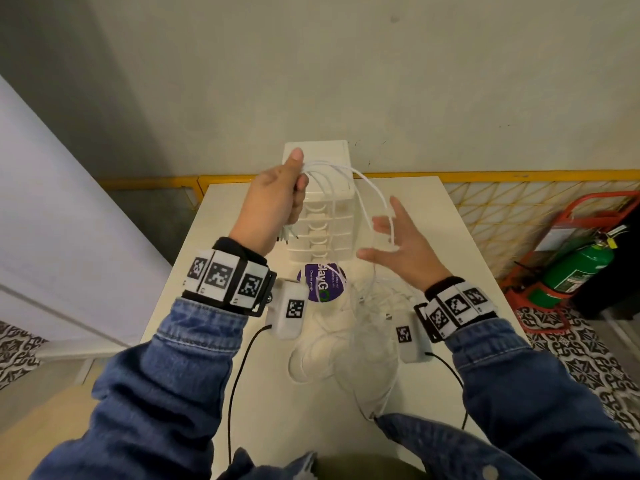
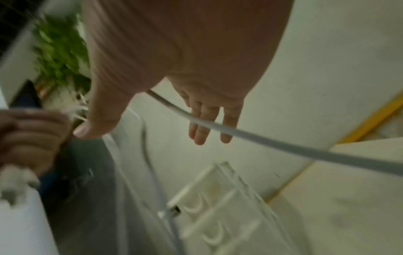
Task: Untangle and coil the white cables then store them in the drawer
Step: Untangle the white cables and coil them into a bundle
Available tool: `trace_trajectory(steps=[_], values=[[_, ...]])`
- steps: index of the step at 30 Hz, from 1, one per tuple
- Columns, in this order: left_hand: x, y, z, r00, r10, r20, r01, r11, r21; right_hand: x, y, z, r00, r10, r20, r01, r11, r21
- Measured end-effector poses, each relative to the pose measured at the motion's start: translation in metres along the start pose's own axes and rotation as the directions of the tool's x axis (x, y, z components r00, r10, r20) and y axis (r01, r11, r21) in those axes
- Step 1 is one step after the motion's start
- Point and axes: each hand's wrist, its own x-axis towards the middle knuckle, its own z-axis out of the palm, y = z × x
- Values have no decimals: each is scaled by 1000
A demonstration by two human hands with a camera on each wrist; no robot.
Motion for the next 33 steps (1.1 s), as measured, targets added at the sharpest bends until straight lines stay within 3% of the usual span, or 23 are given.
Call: trace_trajectory(steps=[3,6,11,16,20,23,27,30,33], values=[[0,-5,4,999,-38,26,38,999,27,3,-32,3,987,-159,-10,160,984,84],[-2,-6,6,996,-52,66,51,999,16,8,-46,20,976,-207,66,202,976,75],[-4,-6,2,985,-73,159,87,993,-84,10,-27,41,974,-154,163,144,987,72],[-6,-6,-5,938,-109,330,232,903,-361,7,10,39,995,-96,4,96,990,-102],[-7,-6,4,911,7,413,247,793,-558,-9,29,60,990,-35,140,76,950,-301],[-2,-13,12,938,74,340,217,640,-737,-15,30,80,964,30,265,71,929,-363],[10,-24,11,995,58,80,42,487,-873,-20,22,83,929,12,369,147,904,-402],[20,-33,6,998,36,-59,-69,535,-842,-25,11,82,912,-29,410,235,855,-462],[23,-41,8,991,62,-120,-128,707,-695,-27,2,81,875,-51,482,323,802,-502]])
